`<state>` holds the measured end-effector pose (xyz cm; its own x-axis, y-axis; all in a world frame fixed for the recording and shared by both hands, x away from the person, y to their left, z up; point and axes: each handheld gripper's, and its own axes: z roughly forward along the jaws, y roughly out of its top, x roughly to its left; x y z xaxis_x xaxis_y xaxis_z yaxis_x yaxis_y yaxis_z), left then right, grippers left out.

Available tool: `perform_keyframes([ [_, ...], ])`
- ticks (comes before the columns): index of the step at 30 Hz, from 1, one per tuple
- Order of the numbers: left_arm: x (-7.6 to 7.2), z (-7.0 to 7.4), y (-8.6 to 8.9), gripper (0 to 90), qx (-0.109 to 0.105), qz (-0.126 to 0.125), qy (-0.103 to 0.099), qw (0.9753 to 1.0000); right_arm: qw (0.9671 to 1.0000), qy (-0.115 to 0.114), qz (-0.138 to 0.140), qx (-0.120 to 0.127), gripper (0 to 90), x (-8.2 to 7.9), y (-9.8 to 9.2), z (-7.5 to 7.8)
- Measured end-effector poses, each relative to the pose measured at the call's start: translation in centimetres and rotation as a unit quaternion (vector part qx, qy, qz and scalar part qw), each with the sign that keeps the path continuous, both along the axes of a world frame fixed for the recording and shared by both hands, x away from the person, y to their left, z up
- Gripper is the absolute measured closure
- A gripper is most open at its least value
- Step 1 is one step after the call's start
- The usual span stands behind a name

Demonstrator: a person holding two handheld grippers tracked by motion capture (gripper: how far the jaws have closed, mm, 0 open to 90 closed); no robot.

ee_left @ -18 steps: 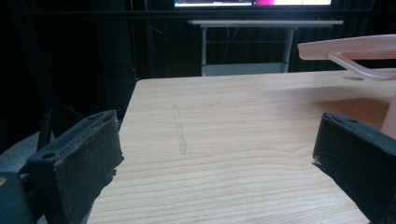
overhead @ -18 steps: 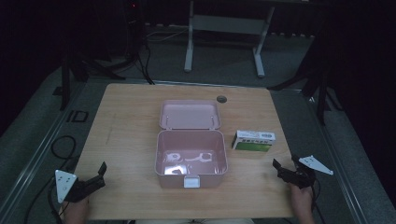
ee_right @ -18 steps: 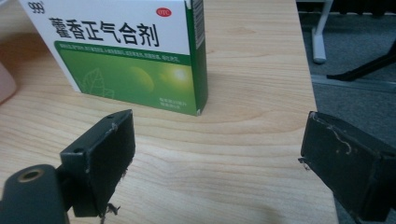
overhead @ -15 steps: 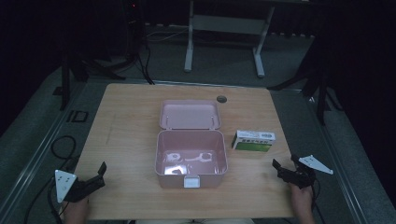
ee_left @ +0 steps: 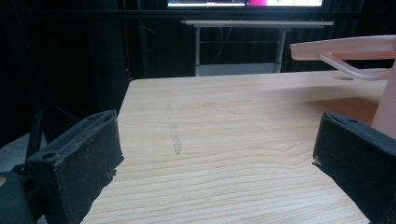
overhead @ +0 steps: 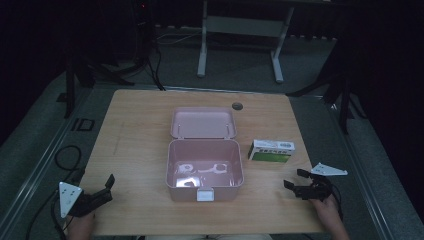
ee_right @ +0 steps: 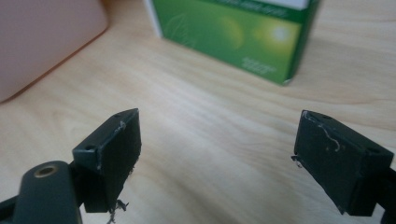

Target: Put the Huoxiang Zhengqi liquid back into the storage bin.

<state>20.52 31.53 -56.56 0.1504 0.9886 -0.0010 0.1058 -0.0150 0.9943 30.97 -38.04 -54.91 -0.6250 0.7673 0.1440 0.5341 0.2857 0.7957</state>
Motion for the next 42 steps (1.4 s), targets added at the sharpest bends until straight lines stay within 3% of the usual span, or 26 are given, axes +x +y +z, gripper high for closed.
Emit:
perform_keyframes([
  [5, 0.0, 0.0, 0.0, 1.2, 0.001, -0.003, 0.001, 1.0, 0.9991, 0.016, 0.037, -0.009, 14.3, 0.3, 0.2, 0.0],
  [7, 0.0, 0.0, 0.0, 1.1, 0.001, -0.003, 0.001, 1.0, 0.9963, 0.031, 0.076, -0.028, 14.3, 0.5, 0.7, -0.1],
  [13, 0.0, 0.0, 0.0, 1.2, 0.002, -0.003, 0.001, 1.0, 0.9886, 0.045, 0.127, -0.066, 14.6, 0.9, 1.6, 0.3],
  [16, 0.0, 0.0, 0.0, 1.1, 0.001, -0.003, 0.001, 1.0, 0.981, 0.063, 0.153, -0.101, 14.7, 1.1, 2.3, 0.8],
  [22, 0.0, 0.0, 0.0, 1.1, -0.001, -0.004, 0.0, 1.0, 0.96, 0.092, 0.194, -0.18, 14.7, 1.8, 3.5, 1.8],
  [23, 0.0, 0.0, 0.0, 1.1, -0.001, -0.005, 0.0, 1.0, 0.9528, 0.099, 0.204, -0.202, 14.7, 2.0, 3.8, 2.1],
  [24, 0.0, 0.0, 0.0, 1.1, 0.0, -0.005, -0.001, 1.0, 0.9528, 0.099, 0.204, -0.202, 14.7, 2.0, 3.8, 2.1],
  [26, 0.0, 0.0, 0.0, 1.1, 0.001, -0.005, 0.0, 1.0, 0.9449, 0.107, 0.211, -0.226, 15.8, 2.1, 4.2, 2.4],
  [29, 0.0, 0.0, 0.0, 1.2, 0.002, -0.005, 0.0, 1.0, 0.9288, 0.122, 0.225, -0.268, 15.8, 2.4, 4.9, 2.5],
  [32, 0.0, 0.0, 0.0, 1.1, 0.001, -0.005, 0.0, 1.0, 0.915, 0.141, 0.242, -0.29, 15.8, 2.6, 5.6, 2.8],
  [35, 0.0, 0.0, 0.0, 1.2, 0.001, -0.006, 0.0, 1.0, 0.8989, 0.164, 0.257, -0.315, 15.7, 2.6, 6.4, 3.2],
  [42, 0.0, 0.0, 0.0, 1.1, 0.0, -0.006, -0.001, 1.0, 0.8684, 0.174, 0.288, -0.364, 14.9, 2.9, 8.0, 4.3],
])
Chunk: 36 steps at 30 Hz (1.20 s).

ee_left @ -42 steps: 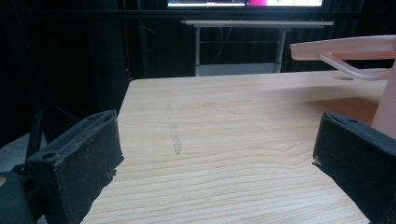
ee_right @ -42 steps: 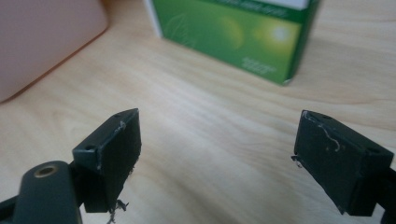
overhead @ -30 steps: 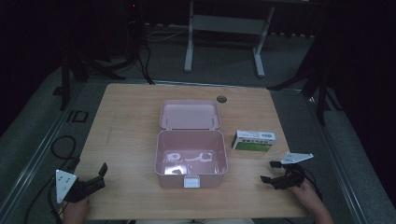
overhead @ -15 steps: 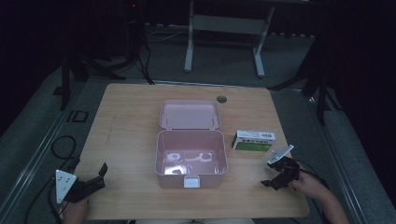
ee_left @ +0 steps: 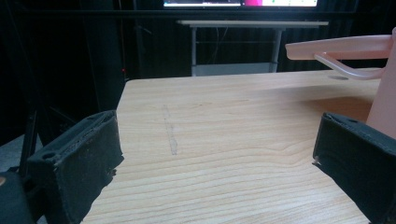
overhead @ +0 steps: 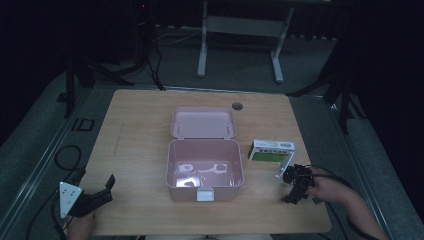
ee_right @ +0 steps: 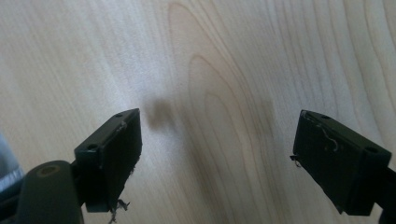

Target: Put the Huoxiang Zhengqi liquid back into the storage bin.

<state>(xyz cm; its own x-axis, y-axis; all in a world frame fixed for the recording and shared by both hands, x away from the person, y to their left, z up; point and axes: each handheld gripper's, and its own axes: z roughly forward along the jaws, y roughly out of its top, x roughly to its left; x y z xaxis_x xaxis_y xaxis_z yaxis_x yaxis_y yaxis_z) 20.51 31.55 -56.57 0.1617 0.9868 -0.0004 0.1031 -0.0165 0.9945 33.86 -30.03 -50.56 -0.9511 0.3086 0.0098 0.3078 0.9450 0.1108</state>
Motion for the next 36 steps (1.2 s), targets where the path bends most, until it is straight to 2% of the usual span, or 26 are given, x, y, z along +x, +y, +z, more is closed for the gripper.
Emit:
perform_keyframes([
  [4, 0.0, 0.0, 0.0, 1.2, -0.001, 0.0, 0.0, 1.0, 0.9997, 0.007, 0.019, -0.014, 14.9, 0.0, 0.8, 0.4],
  [5, 0.0, 0.0, 0.0, 1.1, -0.002, 0.0, -0.001, 1.0, 0.9991, 0.009, 0.032, -0.026, 13.6, 0.0, 1.4, 0.5],
  [8, 0.0, 0.0, 0.0, 1.2, -0.002, -0.001, -0.001, 1.0, 0.9987, 0.008, 0.039, -0.034, 13.8, 0.1, 1.7, 0.6],
  [9, 0.0, 0.0, 0.0, 1.1, -0.001, -0.001, -0.001, 1.0, 0.9978, 0.018, 0.047, -0.044, 15.7, 0.2, 2.1, 0.7],
  [11, 0.0, 0.0, 0.0, 1.1, -0.001, -0.001, -0.001, 1.0, 0.9968, 0.023, 0.055, -0.053, 16.3, 0.3, 2.5, 0.7],
  [22, 0.0, 0.0, 0.0, 1.1, -0.001, -0.002, -0.002, 1.0, 0.9948, 0.043, 0.071, -0.059, 13.5, 0.7, 4.5, 1.3],
  [24, 0.0, 0.0, 0.0, 1.1, -0.001, -0.002, -0.002, 1.0, 0.9943, 0.053, 0.074, -0.055, 12.9, 0.7, 4.7, 1.3],
  [28, 0.0, 0.0, 0.1, 1.1, -0.002, -0.002, -0.002, 1.0, 0.9938, 0.046, 0.089, -0.049, 11.3, 0.5, 5.0, 1.6],
  [29, 0.0, 0.0, 0.1, 1.1, -0.003, -0.003, -0.001, 1.0, 0.9932, 0.036, 0.097, -0.053, 13.3, 0.3, 5.2, 1.8],
  [30, 0.0, 0.0, 0.1, 1.1, -0.003, -0.003, -0.001, 1.0, 0.9932, 0.036, 0.097, -0.053, 13.3, 0.3, 5.2, 1.8],
  [31, 0.0, 0.0, 0.1, 1.1, -0.003, -0.003, 0.0, 1.0, 0.9933, 0.023, 0.096, -0.06, 13.6, 0.2, 5.3, 2.0],
  [34, 0.0, 0.0, 0.1, 1.1, -0.003, -0.003, 0.0, 1.0, 0.9936, 0.022, 0.093, -0.061, 14.3, 0.3, 5.4, 2.0],
  [36, 0.0, 0.0, 0.0, 1.1, -0.002, -0.003, 0.0, 1.0, 0.9931, 0.031, 0.093, -0.064, 13.3, 0.4, 5.8, 2.5],
])
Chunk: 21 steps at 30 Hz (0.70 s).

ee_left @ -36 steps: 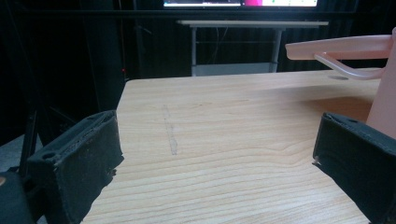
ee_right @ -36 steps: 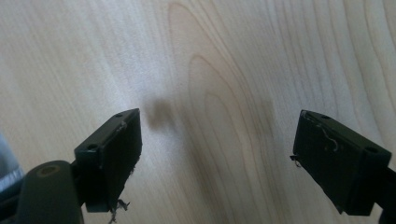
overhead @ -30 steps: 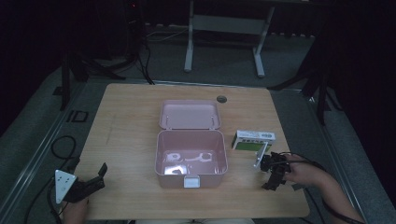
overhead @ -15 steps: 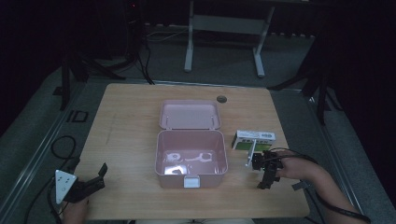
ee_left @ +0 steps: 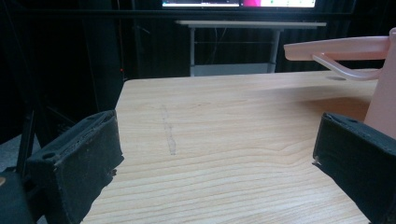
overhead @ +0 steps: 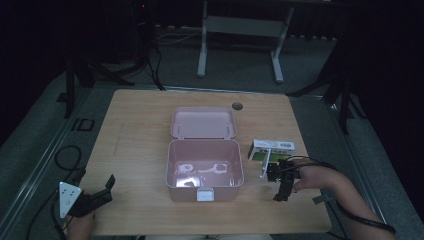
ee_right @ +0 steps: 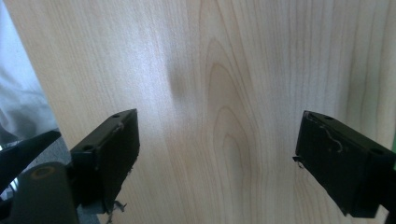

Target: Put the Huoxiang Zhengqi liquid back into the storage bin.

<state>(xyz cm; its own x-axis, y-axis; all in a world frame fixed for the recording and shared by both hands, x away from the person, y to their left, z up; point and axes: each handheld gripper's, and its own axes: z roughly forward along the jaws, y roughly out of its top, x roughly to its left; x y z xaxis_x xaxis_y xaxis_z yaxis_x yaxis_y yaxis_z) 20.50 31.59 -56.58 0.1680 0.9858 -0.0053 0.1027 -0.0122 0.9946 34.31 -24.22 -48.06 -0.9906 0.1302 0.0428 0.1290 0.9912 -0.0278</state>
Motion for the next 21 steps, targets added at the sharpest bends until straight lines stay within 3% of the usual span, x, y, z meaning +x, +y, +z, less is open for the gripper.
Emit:
perform_keyframes([
  [9, 0.0, 0.0, 0.0, 1.1, 0.0, -0.001, 0.0, 1.0, 0.9994, -0.022, 0.028, 0.002, 12.9, -0.3, 0.9, 1.2],
  [15, 0.0, 0.0, 0.0, 1.1, -0.001, -0.001, 0.0, 1.0, 0.999, -0.033, 0.028, 0.005, 12.8, 0.0, 1.7, 2.5],
  [21, 0.0, 0.0, 0.1, 1.1, -0.002, -0.002, 0.001, 1.0, 0.999, -0.03, 0.032, -0.003, 13.9, 0.3, 2.3, 3.3],
])
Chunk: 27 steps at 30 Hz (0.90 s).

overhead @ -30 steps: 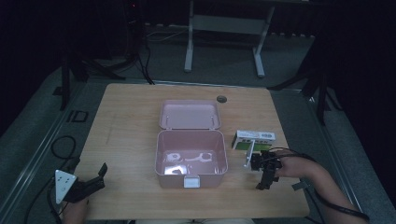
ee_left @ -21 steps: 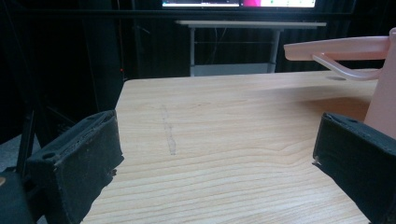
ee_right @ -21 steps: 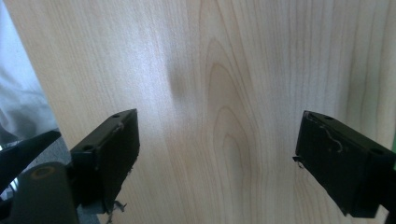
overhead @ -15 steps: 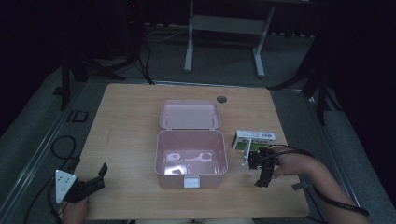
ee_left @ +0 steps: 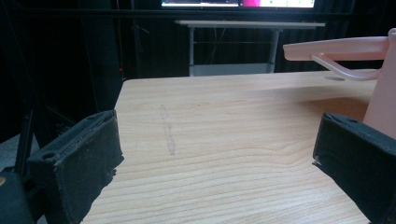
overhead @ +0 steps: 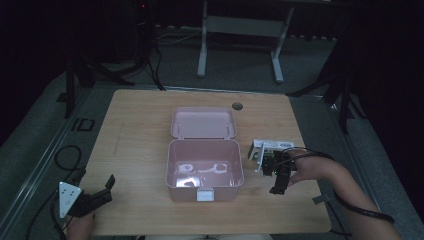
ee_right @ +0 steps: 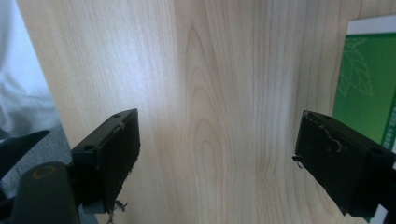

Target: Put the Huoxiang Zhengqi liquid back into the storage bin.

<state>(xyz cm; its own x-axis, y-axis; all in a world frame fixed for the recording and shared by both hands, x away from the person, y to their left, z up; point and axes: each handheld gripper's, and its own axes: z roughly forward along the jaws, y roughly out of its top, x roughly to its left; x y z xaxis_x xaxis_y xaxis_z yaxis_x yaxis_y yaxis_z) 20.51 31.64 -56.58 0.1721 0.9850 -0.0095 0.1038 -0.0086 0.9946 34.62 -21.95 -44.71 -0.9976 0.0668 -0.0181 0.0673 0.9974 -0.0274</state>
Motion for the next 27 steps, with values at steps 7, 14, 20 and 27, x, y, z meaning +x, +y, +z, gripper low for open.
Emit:
perform_keyframes([
  [7, 0.0, 0.0, 0.0, 1.1, -0.001, -0.001, 0.0, 1.0, 0.9996, -0.02, 0.007, -0.019, 14.1, 0.5, 0.3, 1.0],
  [14, 0.0, 0.0, 0.0, 1.1, -0.001, -0.001, 0.0, 1.0, 0.9994, -0.028, -0.007, -0.018, 19.0, 1.8, -0.2, 2.0],
  [20, 0.0, 0.0, 0.0, 1.1, 0.001, -0.001, 0.001, 1.0, 0.9994, -0.03, -0.019, -0.004, 23.4, 3.2, -1.0, 3.3],
  [27, 0.0, 0.0, 0.0, 1.1, 0.0, -0.001, 0.001, 1.0, 0.9978, -0.057, -0.026, 0.021, 29.2, 5.0, -1.5, 5.2],
])
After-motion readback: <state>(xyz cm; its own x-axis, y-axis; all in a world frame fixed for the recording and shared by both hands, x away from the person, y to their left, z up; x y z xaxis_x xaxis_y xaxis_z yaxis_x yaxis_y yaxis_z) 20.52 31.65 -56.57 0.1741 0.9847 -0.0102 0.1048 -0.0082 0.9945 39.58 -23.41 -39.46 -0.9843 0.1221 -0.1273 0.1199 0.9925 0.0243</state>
